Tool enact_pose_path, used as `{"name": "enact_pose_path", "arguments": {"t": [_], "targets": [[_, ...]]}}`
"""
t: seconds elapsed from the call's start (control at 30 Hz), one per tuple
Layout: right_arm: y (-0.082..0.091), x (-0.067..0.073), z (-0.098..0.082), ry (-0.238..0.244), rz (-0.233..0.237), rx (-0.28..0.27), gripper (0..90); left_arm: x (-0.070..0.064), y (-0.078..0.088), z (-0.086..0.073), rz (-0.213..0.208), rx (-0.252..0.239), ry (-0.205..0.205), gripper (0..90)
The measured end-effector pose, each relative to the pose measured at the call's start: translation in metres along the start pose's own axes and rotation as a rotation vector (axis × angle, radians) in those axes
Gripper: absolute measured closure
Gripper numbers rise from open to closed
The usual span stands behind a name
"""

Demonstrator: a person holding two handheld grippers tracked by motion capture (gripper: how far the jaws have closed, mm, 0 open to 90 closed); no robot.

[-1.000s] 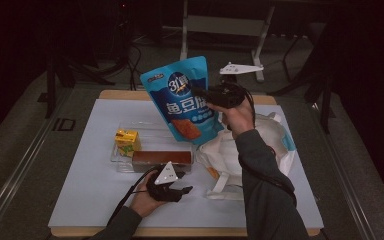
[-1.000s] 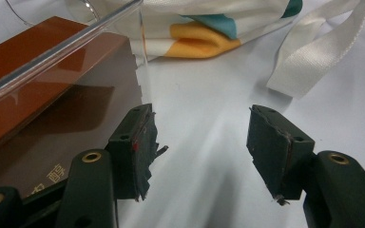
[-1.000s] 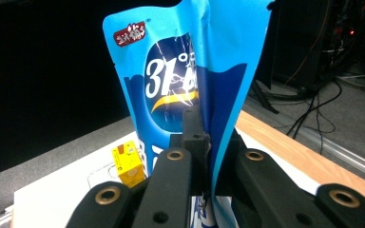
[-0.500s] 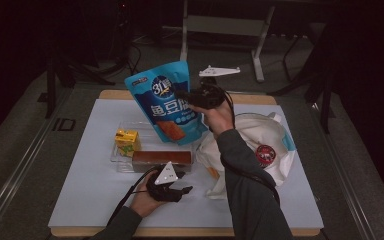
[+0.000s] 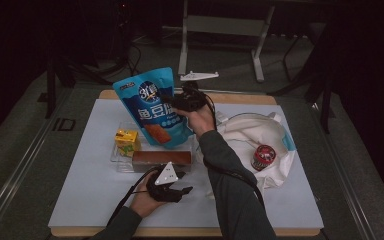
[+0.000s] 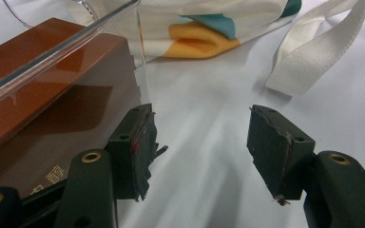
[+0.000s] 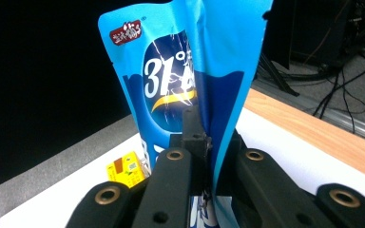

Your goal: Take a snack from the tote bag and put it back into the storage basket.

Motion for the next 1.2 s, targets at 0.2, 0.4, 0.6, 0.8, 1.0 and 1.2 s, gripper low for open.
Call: {"name": "enact_pose_path", "arguments": {"t": [0.2,0.4,0.6,0.8,1.0,1.2], "targets": [[-0.016,-0.002,-0.006,-0.026,-0.020,-0.007,87.7,0.000,0.000,0.000,0.003,-0.002,-0.003,42.1],[-0.027,-0.004,-0.015,-0.038,-0.037,-0.004,86.9,0.000,0.000,0.000,0.005,0.001,-0.010,42.0],[-0.024,-0.011,-0.026,-0.040,-0.046,0.003,86.0,-0.001,0.000,0.000,0.005,-0.001,-0.006,41.9],[-0.009,-0.019,-0.035,-0.014,-0.062,-0.001,85.0,-0.001,-0.001,0.000,0.009,0.003,-0.010,41.8],[0.007,-0.025,-0.045,-0.022,-0.061,-0.006,84.8,0.000,-0.001,0.000,0.009,0.003,-0.009,41.5],[0.021,-0.025,-0.057,0.003,-0.065,-0.009,82.3,0.000,-0.001,0.000,0.013,0.008,-0.013,41.4]]}}
Point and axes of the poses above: each handheld gripper's, and its own axes: y roughly backward along the jaws, z roughly out of its top, x roughly to its left, the point moved 7 cm from there along -y, roughly forward along the jaws, and after that the axes turned 5 degrees about -z, right-handed, at the moved point
